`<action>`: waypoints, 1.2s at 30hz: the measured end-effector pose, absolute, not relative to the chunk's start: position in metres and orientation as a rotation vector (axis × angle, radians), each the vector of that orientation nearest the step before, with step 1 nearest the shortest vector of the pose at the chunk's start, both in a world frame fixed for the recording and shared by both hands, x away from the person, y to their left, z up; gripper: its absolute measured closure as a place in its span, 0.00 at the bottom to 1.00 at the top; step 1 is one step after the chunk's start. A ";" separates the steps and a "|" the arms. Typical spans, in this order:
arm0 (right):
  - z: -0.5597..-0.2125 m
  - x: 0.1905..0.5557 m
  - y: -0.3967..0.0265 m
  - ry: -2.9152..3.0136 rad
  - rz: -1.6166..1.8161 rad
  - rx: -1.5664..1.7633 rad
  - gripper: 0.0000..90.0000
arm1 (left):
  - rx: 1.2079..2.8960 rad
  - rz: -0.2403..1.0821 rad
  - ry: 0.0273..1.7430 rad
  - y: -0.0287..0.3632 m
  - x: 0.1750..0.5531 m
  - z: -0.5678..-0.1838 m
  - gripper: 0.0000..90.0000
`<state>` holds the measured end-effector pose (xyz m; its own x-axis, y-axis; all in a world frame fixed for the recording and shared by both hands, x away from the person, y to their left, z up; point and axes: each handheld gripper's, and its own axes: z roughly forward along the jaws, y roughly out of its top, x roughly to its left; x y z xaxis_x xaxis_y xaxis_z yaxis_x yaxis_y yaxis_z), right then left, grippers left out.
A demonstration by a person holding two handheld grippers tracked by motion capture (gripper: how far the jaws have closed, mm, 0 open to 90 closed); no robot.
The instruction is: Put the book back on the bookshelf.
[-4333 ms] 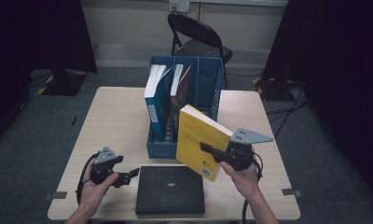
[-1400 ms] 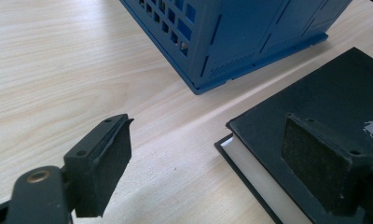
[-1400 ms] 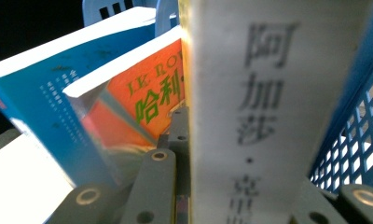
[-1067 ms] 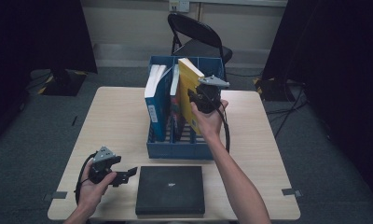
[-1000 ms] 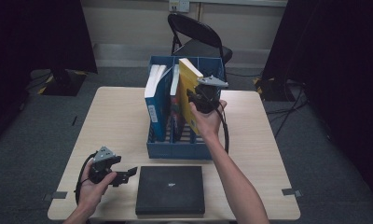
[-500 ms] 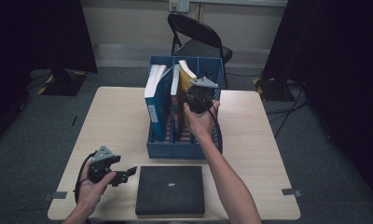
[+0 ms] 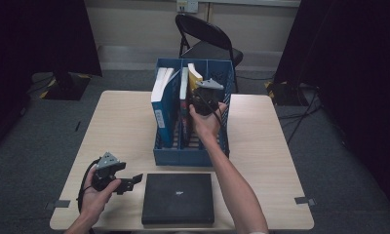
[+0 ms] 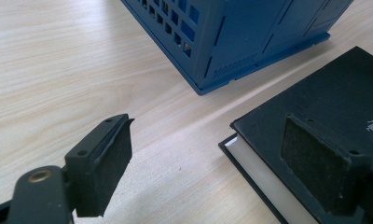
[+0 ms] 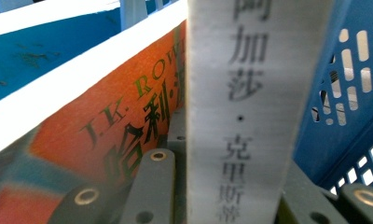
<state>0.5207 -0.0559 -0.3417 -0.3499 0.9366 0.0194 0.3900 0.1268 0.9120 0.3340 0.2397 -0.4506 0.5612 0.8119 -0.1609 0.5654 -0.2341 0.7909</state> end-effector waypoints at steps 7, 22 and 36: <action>-0.351 0.524 -0.051 1.839 1.172 1.267 0.83 | 1.926 0.344 1.115 0.239 0.335 -0.451 0.18; -0.376 0.526 -0.056 1.908 1.141 1.278 0.81 | 1.936 0.332 1.100 0.238 0.335 -0.452 0.18; -0.380 0.501 -0.066 1.984 1.170 1.242 0.71 | 1.936 0.334 1.097 0.237 0.334 -0.452 0.18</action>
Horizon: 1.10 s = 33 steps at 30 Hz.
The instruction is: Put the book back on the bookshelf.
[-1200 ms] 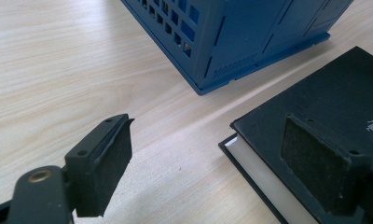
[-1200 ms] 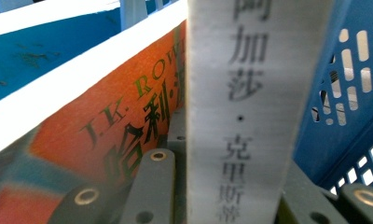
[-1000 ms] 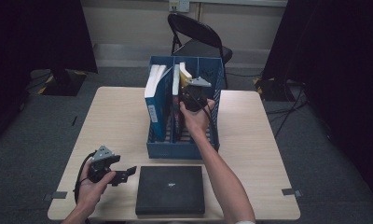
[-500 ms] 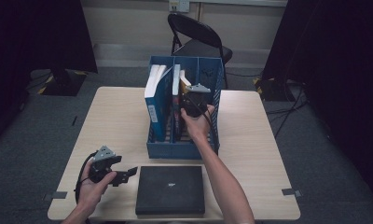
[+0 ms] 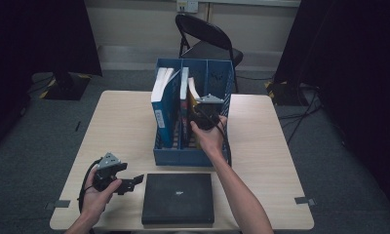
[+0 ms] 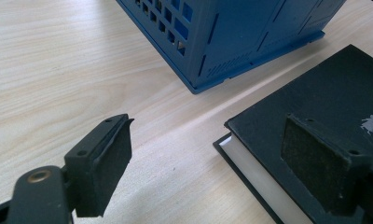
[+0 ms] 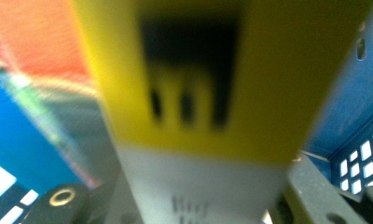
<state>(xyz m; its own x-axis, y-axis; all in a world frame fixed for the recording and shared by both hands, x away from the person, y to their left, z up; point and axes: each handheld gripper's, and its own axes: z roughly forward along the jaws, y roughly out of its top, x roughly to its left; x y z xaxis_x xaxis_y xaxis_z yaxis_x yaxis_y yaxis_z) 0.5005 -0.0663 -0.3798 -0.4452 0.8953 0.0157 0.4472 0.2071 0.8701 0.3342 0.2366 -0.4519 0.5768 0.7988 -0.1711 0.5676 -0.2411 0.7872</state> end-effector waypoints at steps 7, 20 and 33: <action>-0.375 0.497 -0.067 1.995 1.163 1.267 0.73 | 1.944 0.331 1.093 0.234 0.334 -0.452 0.18; -0.376 0.509 -0.064 1.842 1.182 1.289 0.84 | 1.943 0.332 1.093 0.236 0.334 -0.452 0.18; -0.383 0.512 -0.057 1.890 1.163 1.260 0.73 | 1.937 0.336 1.092 0.237 0.333 -0.451 0.18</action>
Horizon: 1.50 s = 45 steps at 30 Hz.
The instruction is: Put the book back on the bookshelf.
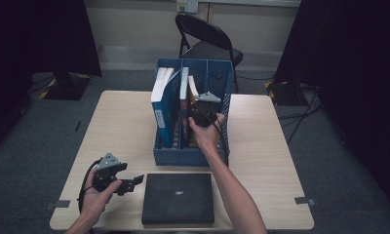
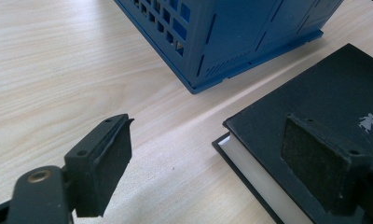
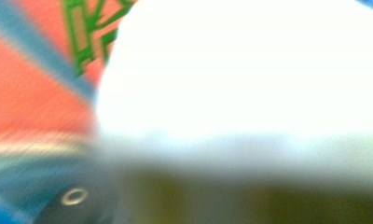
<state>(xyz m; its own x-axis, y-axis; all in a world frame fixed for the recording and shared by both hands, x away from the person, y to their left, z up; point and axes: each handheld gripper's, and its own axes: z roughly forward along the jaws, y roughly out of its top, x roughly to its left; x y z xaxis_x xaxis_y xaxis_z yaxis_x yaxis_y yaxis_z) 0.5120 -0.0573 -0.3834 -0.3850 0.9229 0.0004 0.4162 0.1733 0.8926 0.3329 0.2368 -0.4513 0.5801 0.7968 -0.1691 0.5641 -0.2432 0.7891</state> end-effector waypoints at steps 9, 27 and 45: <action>-0.382 0.486 -0.075 1.977 1.249 1.227 0.62 | 1.945 0.336 1.090 0.236 0.333 -0.452 0.18; -0.400 0.474 -0.076 2.112 1.174 1.216 0.78 | 1.945 0.343 1.097 0.234 0.332 -0.452 0.18; -0.401 0.483 -0.074 2.110 1.174 1.222 0.69 | 1.948 0.336 1.098 0.235 0.334 -0.452 0.18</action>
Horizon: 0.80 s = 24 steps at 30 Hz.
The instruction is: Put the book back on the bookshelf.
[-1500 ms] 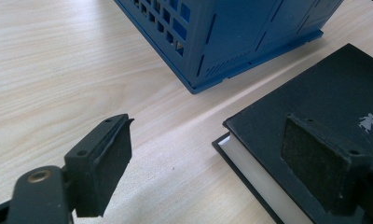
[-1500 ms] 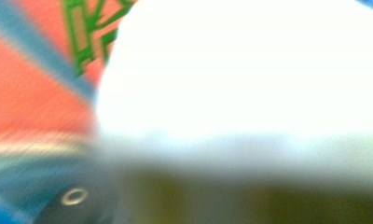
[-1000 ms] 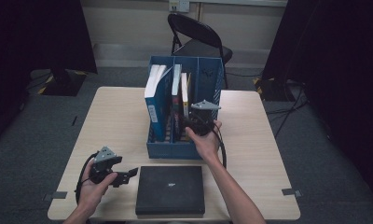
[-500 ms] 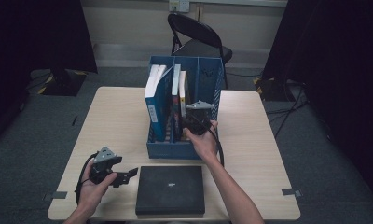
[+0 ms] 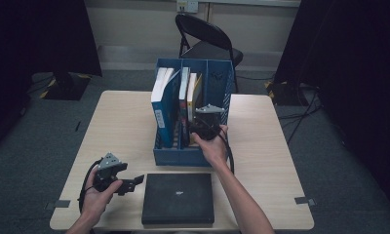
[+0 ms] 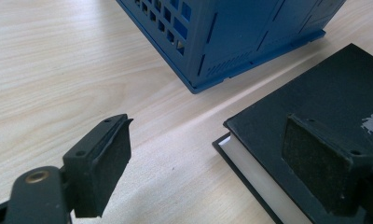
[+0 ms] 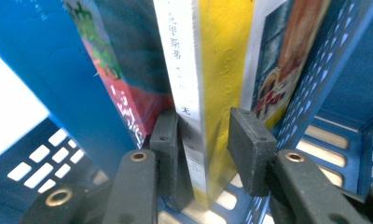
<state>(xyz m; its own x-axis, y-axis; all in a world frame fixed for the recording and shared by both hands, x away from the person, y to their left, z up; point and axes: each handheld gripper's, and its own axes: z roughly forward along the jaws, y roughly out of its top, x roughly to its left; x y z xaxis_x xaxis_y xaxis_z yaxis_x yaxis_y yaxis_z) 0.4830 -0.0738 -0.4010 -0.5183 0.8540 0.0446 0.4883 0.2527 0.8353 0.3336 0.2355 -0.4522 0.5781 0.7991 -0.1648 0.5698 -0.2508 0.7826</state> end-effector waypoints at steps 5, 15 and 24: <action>-0.401 0.481 -0.078 2.120 1.193 1.209 0.65 | 1.958 0.322 1.065 0.233 0.333 -0.452 0.18; -0.393 0.469 -0.091 2.126 1.234 1.183 0.65 | 1.953 0.306 1.068 0.232 0.333 -0.453 0.18; -0.389 0.452 -0.102 2.166 1.290 1.138 0.59 | 1.962 0.297 1.066 0.231 0.334 -0.455 0.18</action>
